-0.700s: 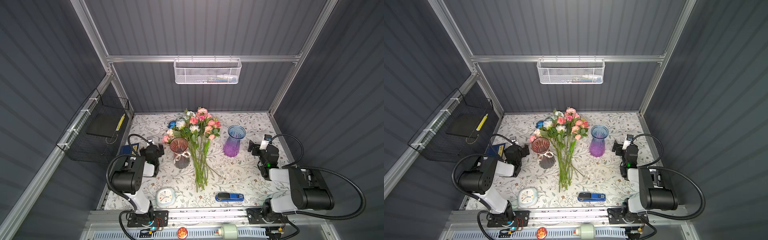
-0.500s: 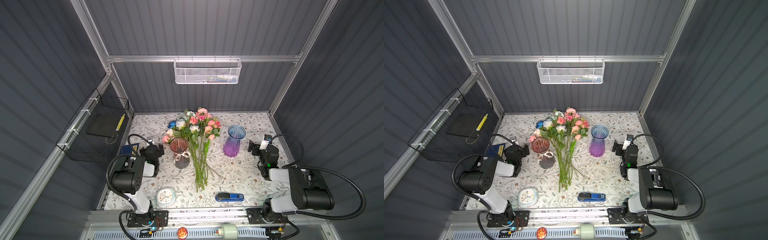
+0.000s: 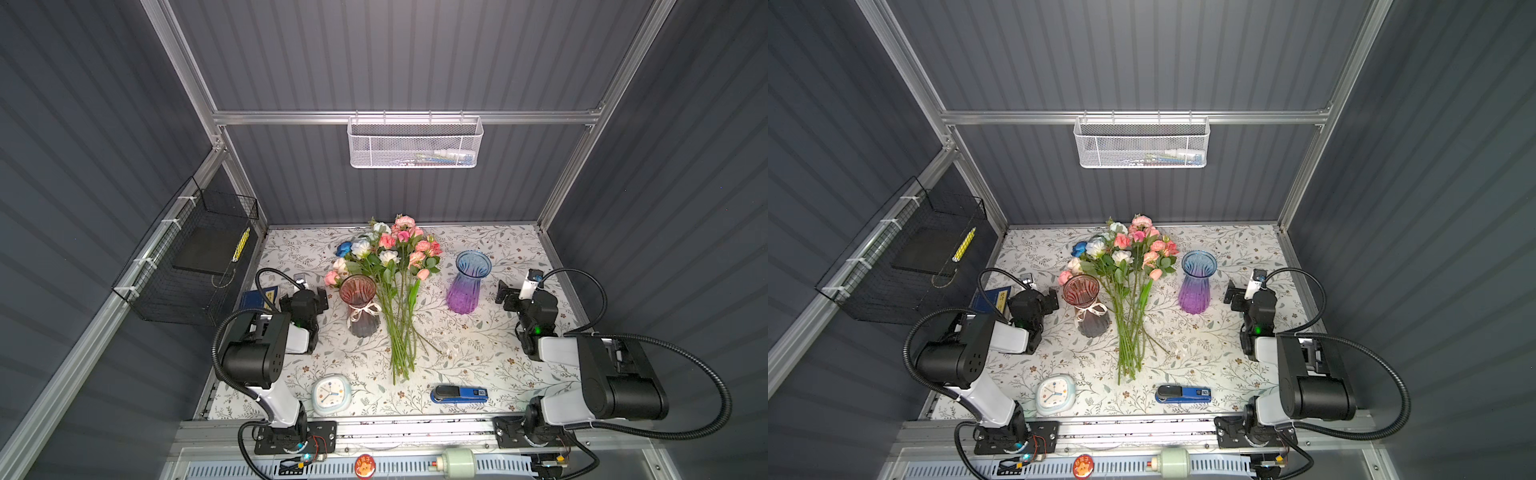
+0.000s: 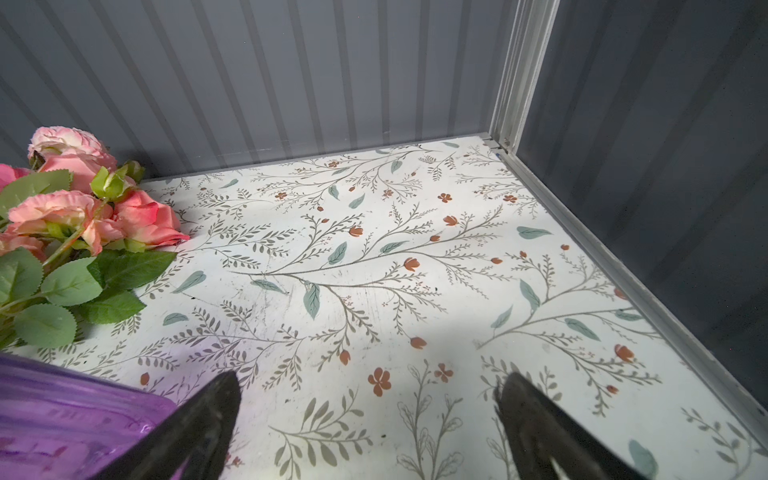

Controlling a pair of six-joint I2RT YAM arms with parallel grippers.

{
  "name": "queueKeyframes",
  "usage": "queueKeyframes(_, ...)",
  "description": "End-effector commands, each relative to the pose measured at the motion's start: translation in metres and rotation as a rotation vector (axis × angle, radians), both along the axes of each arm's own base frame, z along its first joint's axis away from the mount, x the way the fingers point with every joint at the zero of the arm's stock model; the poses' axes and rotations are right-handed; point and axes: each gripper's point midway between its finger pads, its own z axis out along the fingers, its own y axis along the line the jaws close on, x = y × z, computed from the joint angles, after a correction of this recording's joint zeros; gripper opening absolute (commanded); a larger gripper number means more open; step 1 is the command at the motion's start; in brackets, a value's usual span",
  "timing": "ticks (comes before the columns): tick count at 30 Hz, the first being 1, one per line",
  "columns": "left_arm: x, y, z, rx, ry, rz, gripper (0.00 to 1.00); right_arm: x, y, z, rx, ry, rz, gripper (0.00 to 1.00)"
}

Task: Arrange the flowers into the vase

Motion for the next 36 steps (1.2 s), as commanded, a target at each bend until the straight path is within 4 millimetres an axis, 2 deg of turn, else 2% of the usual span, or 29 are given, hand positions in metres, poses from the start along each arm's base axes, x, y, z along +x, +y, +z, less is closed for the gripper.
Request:
queueKeyframes(1,0.002,-0.001,0.003,-0.01,-0.023,-0.002,1.0,0.001,0.002,0.004,-0.008,-0.013,0.012,0.99)
queueKeyframes(32,0.002,-0.002,0.003,-0.011,-0.023,-0.003,1.0,0.002,0.001,0.002,0.007,-0.006,0.018,0.99)
queueKeyframes(34,0.001,0.001,0.008,-0.005,-0.045,0.008,1.0,-0.001,-0.004,0.006,0.029,-0.025,0.008,0.99)
queueKeyframes(36,-0.005,0.002,0.013,-0.025,-0.043,0.019,1.0,-0.008,-0.018,0.013,0.038,-0.044,-0.083,0.99)
